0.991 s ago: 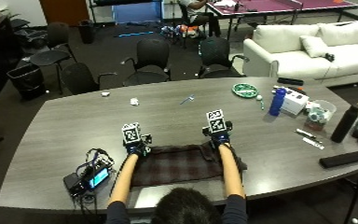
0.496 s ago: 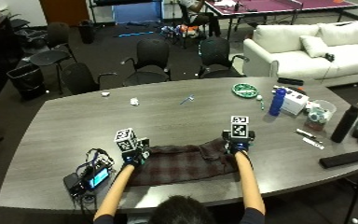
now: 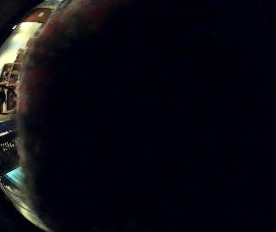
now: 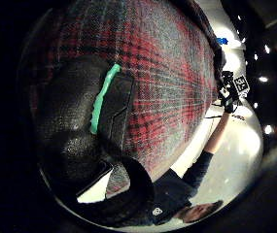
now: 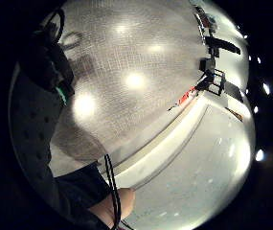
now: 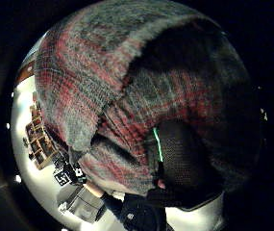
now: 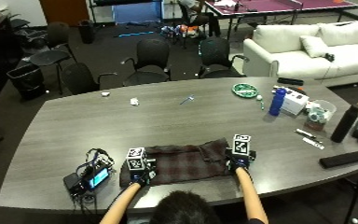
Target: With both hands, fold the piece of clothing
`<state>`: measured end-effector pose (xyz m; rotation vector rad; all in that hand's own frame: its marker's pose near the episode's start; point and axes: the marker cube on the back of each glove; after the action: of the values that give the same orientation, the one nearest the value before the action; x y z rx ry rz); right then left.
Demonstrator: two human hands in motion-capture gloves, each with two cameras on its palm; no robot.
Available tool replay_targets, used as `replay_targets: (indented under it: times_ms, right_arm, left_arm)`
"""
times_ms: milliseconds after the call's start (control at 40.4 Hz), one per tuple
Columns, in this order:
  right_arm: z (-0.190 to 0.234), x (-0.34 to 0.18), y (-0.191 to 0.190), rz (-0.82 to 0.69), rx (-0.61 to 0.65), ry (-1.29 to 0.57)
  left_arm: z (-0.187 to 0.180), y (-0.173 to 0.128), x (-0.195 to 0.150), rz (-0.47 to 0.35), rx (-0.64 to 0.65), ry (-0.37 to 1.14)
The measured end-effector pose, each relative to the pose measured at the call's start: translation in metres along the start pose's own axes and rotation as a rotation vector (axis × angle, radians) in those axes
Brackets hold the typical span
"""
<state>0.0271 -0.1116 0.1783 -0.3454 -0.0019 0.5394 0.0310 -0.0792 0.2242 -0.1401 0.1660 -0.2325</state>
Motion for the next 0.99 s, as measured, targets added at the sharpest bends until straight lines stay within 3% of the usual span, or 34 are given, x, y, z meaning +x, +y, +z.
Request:
replay_targets:
  times_ms: [124,248,471,570,644,719,892,991]
  right_arm:
    - [0.005,-0.001,-0.006,0.015,0.03,-0.066]
    - [0.011,0.015,-0.016,0.096,-0.077,-0.153]
    - [0.003,0.019,-0.029,0.101,0.03,-0.205]
    - [-0.007,0.027,-0.033,0.105,0.114,-0.132]
    - [-0.016,0.04,-0.029,0.139,0.107,-0.061]
    - [-0.033,0.059,-0.018,0.164,0.096,-0.008]
    - [-0.088,0.082,-0.024,0.273,0.187,0.013]
    - [-0.148,0.057,0.018,0.214,0.332,0.018]
  left_arm:
    - [0.001,0.001,0.002,0.008,-0.026,-0.01]
    - [0.003,0.001,0.001,-0.003,-0.061,-0.046]
    - [-0.001,0.002,0.012,0.033,-0.068,0.006]
    - [-0.004,0.008,0.018,0.082,-0.106,0.037]
    - [-0.008,0.012,0.022,0.141,-0.135,0.074]
    - [-0.014,0.015,0.025,0.204,-0.156,0.107]
    - [-0.023,0.019,0.025,0.231,-0.196,0.105]
    - [-0.031,0.015,0.022,0.221,-0.168,0.105]
